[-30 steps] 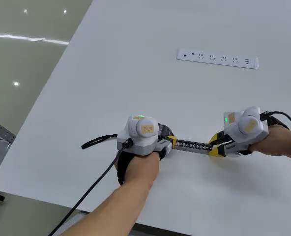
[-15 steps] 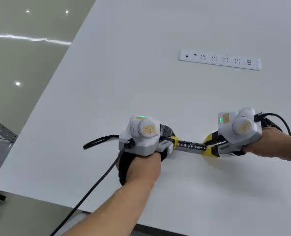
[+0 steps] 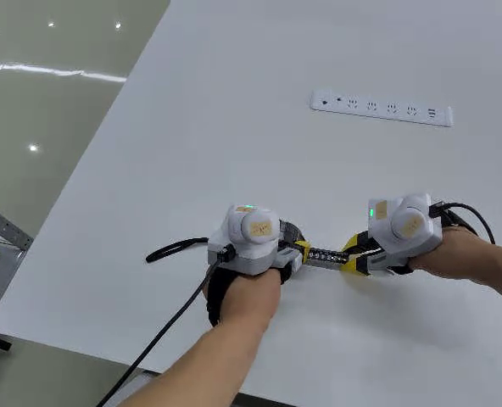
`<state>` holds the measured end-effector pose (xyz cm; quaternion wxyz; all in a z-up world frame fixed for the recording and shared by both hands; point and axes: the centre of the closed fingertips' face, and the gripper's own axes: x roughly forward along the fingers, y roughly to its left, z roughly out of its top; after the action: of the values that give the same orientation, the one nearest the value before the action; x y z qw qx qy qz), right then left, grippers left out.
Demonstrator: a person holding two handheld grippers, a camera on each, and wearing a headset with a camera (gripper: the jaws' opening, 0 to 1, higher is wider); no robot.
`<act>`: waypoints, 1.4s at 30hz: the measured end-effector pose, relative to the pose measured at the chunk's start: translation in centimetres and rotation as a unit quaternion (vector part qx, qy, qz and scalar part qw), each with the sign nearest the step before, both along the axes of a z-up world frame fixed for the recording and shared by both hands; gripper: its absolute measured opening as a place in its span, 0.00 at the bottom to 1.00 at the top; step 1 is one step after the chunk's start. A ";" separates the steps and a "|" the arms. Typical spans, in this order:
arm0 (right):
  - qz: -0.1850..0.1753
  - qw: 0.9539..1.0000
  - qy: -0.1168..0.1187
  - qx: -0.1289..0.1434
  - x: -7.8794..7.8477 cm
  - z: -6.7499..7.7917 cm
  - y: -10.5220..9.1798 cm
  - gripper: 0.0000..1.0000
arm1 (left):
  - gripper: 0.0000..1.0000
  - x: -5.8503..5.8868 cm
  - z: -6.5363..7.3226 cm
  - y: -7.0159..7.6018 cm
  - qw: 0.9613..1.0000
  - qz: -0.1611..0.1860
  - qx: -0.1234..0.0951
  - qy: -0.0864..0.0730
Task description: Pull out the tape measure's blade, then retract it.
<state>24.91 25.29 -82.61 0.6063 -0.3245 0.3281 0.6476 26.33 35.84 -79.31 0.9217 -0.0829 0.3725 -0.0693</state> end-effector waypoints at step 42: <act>-0.016 1.000 0.001 0.012 0.0 0.0 4.7 0.12 | 0.56 -0.1 0.1 0.0 1.000 -0.003 -0.003 0.001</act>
<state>24.87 30.01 -82.59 0.6202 -0.3116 0.3262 0.6417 26.28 35.80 -79.19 0.9208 -0.0846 0.3738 -0.0731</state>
